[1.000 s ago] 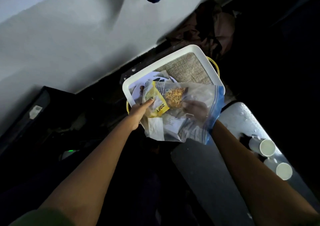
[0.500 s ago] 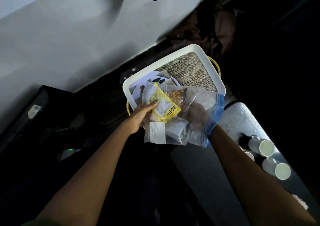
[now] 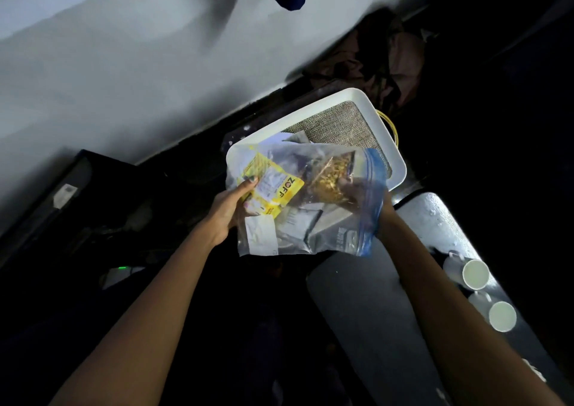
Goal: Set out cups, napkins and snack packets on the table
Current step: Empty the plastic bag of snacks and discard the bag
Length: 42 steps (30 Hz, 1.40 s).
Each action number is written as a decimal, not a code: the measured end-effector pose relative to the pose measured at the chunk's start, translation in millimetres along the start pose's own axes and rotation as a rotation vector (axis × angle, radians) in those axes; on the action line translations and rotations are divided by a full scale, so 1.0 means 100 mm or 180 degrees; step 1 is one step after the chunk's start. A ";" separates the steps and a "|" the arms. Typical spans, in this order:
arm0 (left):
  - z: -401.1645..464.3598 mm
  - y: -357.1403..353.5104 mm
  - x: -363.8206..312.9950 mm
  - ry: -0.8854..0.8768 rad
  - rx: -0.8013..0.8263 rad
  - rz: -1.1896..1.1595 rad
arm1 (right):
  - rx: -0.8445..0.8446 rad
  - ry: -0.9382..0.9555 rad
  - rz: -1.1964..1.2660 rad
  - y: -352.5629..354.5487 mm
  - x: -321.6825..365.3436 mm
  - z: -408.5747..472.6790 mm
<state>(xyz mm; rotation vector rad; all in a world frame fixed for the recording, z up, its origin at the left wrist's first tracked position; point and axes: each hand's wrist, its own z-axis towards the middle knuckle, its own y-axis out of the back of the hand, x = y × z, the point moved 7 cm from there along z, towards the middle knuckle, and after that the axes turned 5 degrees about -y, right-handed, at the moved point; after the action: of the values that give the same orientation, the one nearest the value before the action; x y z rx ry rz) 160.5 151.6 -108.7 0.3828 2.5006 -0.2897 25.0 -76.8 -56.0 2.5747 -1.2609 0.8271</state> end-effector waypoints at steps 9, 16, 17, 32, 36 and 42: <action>-0.07 0.54 -0.06 -0.0143 -0.0324 -0.0362 | -0.0576 0.0162 0.0333 0.55 0.07 0.00; -0.11 0.71 0.06 -0.0029 -0.0410 -0.0673 | -0.1353 -0.0071 0.1100 0.72 0.06 0.10; -0.12 0.69 0.07 -0.0029 -0.0387 -0.0643 | -0.1399 -0.0119 0.1191 0.71 0.05 0.13; -0.16 0.51 0.19 0.0170 -0.0312 -0.0602 | -0.2428 -0.0259 -0.0197 0.66 -0.02 0.18; -0.14 0.52 0.19 0.0184 -0.0347 -0.0546 | -0.2011 0.0700 -0.0871 0.35 0.18 0.18; -0.11 0.54 0.25 0.0262 -0.0242 -0.0506 | 0.0334 -0.0188 -0.0960 -0.43 -0.09 0.23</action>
<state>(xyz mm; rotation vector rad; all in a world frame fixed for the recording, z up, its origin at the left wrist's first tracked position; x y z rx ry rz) 152.9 210.6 -121.2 0.1685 2.6192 -0.2448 63.4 -52.2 -75.9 2.7948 -0.8298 0.7787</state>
